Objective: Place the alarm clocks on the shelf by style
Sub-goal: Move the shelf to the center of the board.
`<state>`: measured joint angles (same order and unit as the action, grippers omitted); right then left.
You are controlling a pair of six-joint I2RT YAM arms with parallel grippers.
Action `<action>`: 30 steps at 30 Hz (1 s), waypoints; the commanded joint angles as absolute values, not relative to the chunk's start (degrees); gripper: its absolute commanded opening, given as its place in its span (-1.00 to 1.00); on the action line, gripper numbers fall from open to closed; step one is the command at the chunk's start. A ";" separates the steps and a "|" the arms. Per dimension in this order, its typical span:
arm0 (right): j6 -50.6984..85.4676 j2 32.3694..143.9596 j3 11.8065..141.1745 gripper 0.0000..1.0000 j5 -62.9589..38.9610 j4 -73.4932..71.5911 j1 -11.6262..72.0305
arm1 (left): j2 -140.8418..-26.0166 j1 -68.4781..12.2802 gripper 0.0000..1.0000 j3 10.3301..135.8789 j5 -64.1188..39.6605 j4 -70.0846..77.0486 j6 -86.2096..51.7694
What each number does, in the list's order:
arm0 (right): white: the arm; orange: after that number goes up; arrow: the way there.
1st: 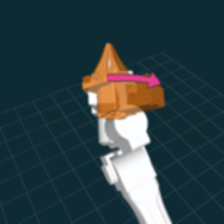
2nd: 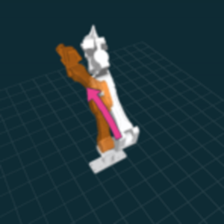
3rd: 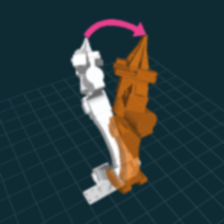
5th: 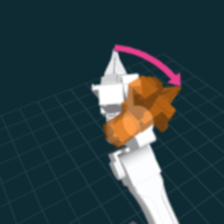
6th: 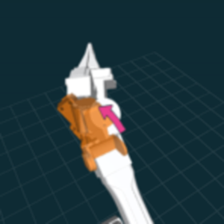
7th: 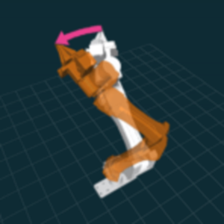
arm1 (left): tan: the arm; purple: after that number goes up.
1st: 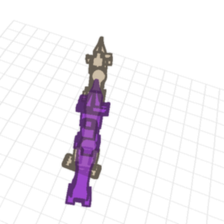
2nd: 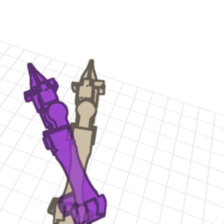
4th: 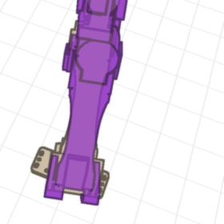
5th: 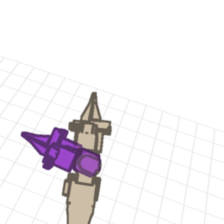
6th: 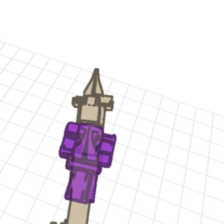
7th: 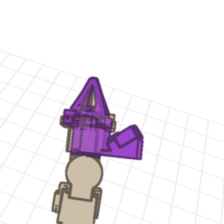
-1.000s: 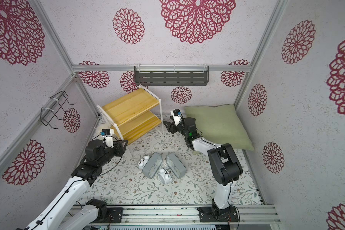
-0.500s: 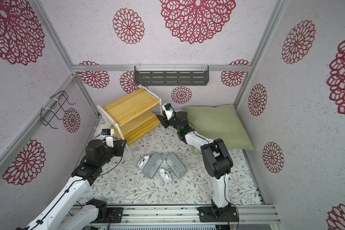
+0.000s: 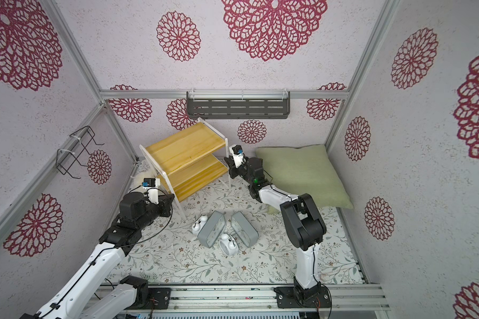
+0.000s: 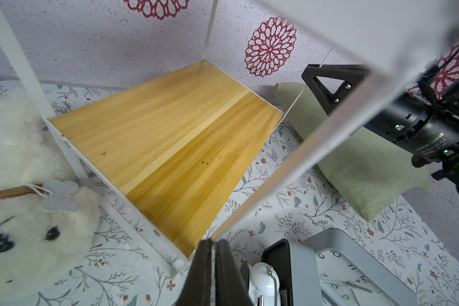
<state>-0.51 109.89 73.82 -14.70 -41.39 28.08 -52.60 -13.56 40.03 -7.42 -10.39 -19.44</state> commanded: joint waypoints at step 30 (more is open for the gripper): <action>4.96 78.19 47.87 -1.00 7.06 -27.84 29.75 | -64.39 -12.42 -0.83 46.81 -19.46 3.16 -14.48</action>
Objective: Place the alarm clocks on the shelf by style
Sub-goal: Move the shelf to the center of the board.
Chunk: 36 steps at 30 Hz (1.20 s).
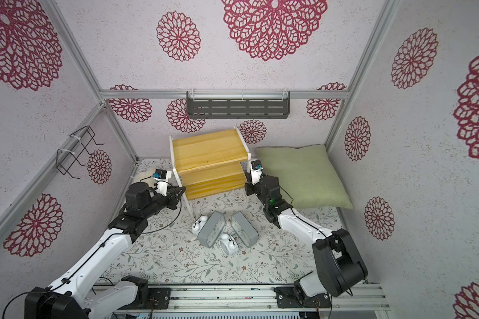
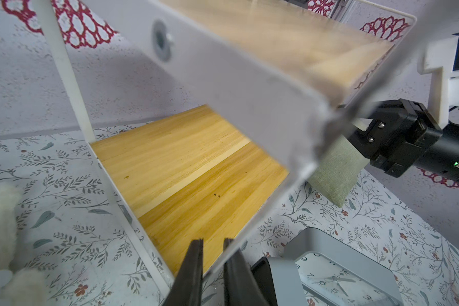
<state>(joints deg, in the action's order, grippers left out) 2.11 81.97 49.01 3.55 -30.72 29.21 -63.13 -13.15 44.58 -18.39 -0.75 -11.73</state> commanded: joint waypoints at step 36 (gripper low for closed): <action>7.22 70.07 41.58 -0.36 14.58 -25.05 30.19 | -73.51 -12.08 -0.52 53.03 -21.71 2.44 -13.84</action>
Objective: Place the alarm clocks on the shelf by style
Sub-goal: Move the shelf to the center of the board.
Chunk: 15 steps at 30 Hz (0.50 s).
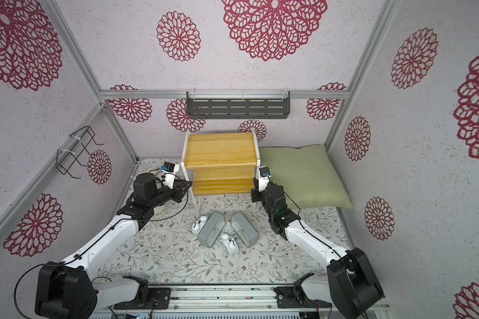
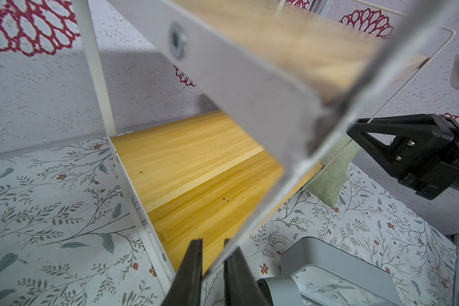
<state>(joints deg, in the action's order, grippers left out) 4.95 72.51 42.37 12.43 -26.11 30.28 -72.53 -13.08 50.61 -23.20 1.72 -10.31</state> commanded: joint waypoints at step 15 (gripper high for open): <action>5.10 66.65 41.03 0.50 15.22 -21.74 30.22 | -77.49 -12.22 0.22 60.43 -25.01 -6.03 -14.24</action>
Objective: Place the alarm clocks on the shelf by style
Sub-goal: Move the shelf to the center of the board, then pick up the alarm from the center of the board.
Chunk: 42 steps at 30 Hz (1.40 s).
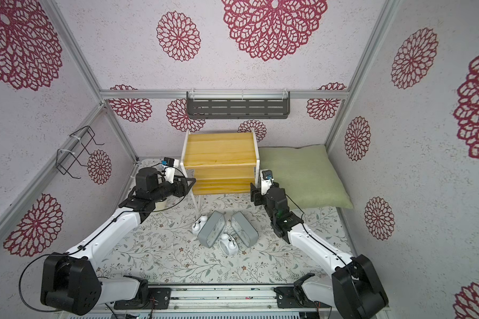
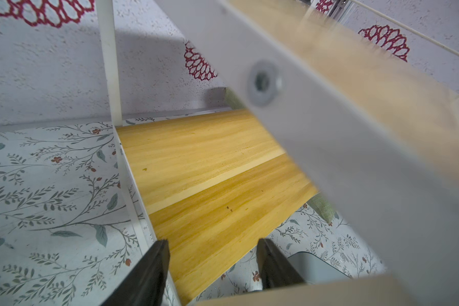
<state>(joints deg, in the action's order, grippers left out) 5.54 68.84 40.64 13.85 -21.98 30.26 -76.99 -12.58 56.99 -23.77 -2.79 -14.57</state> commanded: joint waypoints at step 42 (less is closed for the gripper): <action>16.03 43.19 25.55 0.71 -6.48 7.92 39.08 | -48.40 -12.29 0.73 44.90 -20.83 -17.60 -18.37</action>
